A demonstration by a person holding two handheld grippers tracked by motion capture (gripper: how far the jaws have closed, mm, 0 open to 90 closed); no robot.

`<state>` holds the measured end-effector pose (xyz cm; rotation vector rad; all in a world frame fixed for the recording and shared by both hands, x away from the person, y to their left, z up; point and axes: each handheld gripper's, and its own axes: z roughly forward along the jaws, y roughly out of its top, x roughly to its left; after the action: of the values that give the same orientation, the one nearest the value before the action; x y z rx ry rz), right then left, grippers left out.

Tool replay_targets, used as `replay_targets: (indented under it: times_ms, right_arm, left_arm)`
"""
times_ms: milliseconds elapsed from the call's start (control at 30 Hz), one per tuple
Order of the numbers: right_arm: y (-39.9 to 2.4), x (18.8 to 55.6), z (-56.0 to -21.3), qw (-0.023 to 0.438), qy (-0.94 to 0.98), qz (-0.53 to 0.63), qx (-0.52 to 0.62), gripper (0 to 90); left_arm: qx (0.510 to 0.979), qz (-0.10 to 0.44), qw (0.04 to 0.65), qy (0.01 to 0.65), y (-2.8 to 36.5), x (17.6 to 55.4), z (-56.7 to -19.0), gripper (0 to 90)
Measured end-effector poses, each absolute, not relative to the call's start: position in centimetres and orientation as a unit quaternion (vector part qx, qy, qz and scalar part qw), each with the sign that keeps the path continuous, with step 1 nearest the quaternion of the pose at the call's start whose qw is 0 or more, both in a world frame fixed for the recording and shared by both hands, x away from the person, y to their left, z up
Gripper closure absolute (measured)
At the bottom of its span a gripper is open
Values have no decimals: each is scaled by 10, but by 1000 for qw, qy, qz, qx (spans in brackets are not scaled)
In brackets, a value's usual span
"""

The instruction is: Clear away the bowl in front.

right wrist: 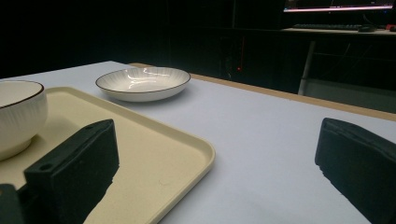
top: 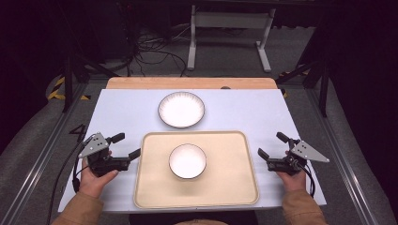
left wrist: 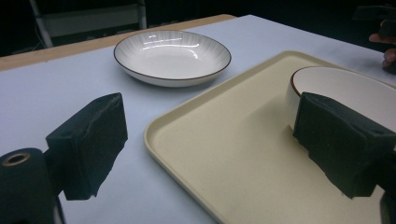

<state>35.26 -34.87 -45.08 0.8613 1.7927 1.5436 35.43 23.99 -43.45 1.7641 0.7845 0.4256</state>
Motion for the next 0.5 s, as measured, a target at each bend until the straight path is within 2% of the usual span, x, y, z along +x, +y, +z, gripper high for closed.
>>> replay_targets:
  times_ms: [500]
  right_arm:
    - [-349, 352, -451, 305, 676, 588, 324, 0]
  left_arm:
    - [768, 145, 515, 353, 233, 358, -458, 96]
